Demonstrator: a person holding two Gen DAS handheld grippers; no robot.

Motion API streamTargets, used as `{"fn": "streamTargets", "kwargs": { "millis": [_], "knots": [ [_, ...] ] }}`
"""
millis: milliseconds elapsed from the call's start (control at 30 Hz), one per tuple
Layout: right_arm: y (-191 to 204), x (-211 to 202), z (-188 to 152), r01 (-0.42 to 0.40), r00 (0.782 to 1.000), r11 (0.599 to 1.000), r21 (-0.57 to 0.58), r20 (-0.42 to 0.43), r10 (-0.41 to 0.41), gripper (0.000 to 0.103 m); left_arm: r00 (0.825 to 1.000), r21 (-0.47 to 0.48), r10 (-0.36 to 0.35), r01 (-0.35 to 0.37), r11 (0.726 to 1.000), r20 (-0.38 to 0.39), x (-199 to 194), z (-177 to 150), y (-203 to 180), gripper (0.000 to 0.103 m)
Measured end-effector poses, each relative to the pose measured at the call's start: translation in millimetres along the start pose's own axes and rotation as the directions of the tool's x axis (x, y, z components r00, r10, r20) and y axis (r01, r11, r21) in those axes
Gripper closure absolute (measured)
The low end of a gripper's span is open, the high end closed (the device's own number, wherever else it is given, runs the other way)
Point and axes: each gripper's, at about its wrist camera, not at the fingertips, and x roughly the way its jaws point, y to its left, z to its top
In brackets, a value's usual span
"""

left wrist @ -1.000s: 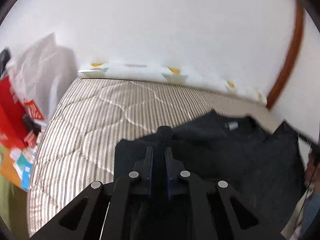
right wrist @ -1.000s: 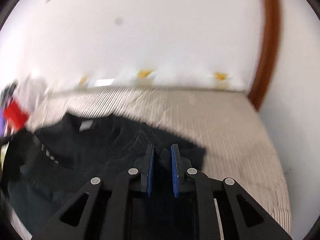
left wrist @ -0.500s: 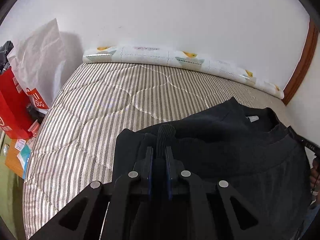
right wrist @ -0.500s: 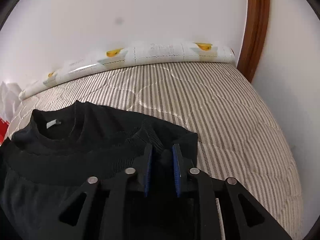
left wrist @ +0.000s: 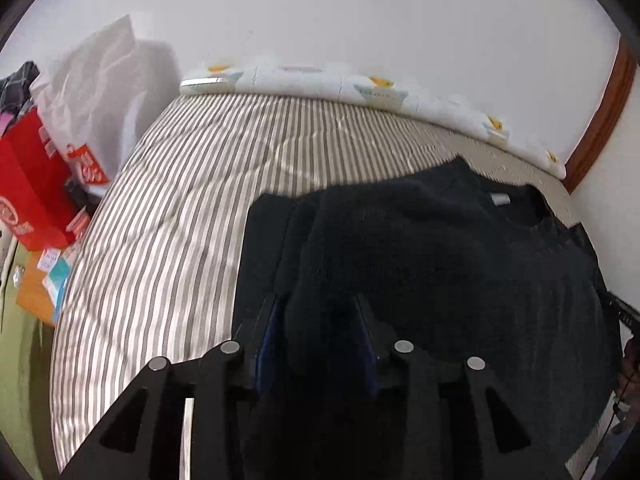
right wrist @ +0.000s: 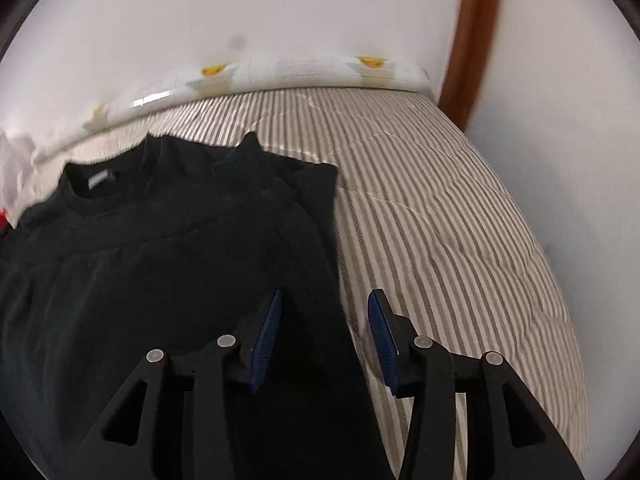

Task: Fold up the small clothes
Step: 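Open both tools to release the folded sweatshirt onto the bed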

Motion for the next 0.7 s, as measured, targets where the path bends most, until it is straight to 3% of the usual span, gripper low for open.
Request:
{"fn": "streamTargets", "kwargs": {
  "millis": [100,333,500,700],
  "knots": [
    [5.8,-20.3,-4.6,0.020,0.999,1.000,-0.005,0.036,-0.020,0.058,1.000,-0.017,0.003,-0.003,1.000,-0.005,-14.1,-16.9,-0.8,0.052],
    [66.4,-60.3,-14.9,-0.041,0.996,0.996,-0.084,0.077,0.047,0.048,1.000,-0.066,-0.023,0.024,0.998,0.021,-53.1,-59.7,10.3,0.048],
    [140.8,-76.0,-34.6,-0.141,0.986,0.980,-0.141,0.065,0.151,0.043,0.999,-0.088,-0.030,0.034,0.996,0.045,-83.0,-100.9,32.8,0.047],
    [250.0,-90.7,-74.8,-0.170,0.981,0.938,-0.301,0.038,0.190,0.043,0.995,-0.143,-0.091,0.094,0.985,0.029,-99.7,-143.5,73.1,0.042]
  ]
}}
